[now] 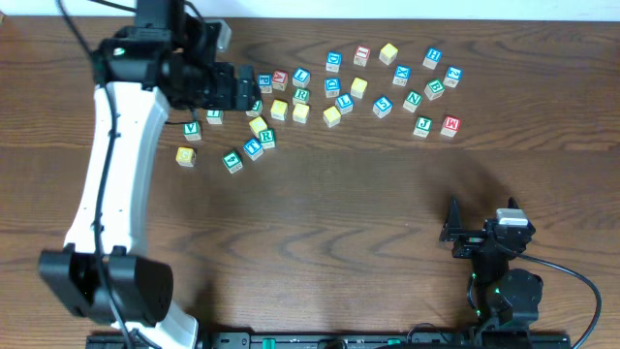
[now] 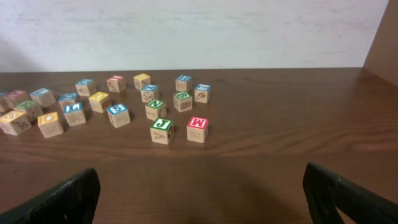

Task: Spell out ROBOT
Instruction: 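Reach the left gripper over the block pile toward the green R block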

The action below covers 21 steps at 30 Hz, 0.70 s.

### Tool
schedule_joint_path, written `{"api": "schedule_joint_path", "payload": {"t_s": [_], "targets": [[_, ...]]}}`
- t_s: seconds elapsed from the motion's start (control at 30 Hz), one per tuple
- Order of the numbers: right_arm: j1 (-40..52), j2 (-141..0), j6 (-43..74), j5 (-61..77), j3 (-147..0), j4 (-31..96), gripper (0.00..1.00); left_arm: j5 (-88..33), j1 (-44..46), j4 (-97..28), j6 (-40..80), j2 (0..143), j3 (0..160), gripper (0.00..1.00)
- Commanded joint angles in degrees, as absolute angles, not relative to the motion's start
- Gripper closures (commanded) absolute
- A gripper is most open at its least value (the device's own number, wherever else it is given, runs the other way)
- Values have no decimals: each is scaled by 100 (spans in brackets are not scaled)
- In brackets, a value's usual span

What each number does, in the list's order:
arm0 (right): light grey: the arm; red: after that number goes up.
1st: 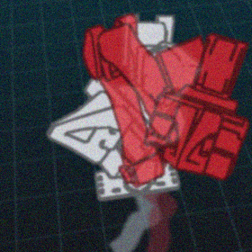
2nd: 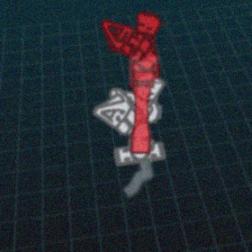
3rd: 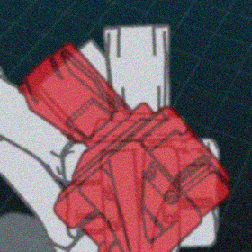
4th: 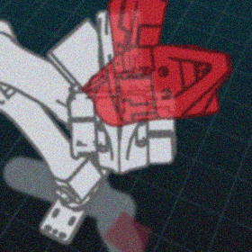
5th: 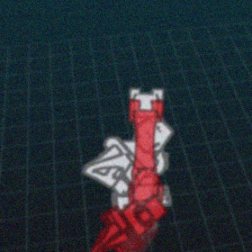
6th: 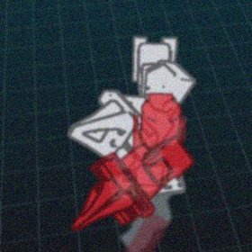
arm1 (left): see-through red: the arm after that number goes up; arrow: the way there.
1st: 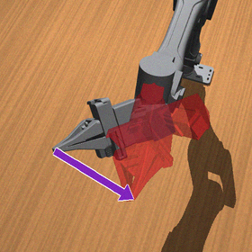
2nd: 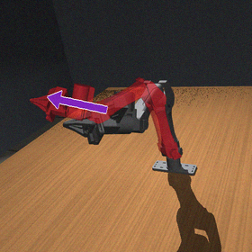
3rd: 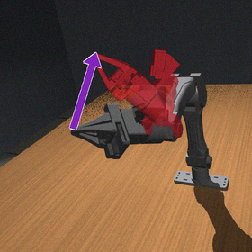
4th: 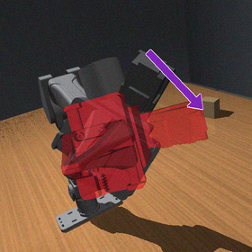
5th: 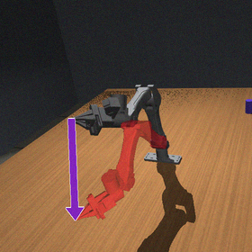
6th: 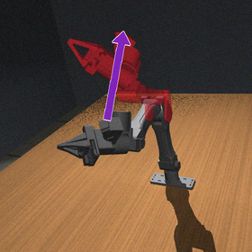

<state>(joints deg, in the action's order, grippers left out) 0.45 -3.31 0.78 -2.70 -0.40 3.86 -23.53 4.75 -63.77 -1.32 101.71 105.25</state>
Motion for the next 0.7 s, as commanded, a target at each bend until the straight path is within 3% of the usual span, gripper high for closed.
{"api": "schedule_joint_path", "payload": {"t_s": [0.0,0.13,0.23,0.37,0.67], "targets": [[8,-303,34,-261,-32,405,1,-2641,635,-6602,185,10344,10626,3],[8,-303,34,-261,-32,405,1,-2368,908,-6394,270,10536,10582,2],[8,-303,34,-261,-32,405,1,-1424,1157,-6357,1020,10761,10582,0],[8,-303,34,-261,-32,405,1,-340,1522,-6335,1946,11172,10582,19],[8,-303,34,-261,-32,405,1,145,1874,-5964,2884,12073,10582,24]]}}
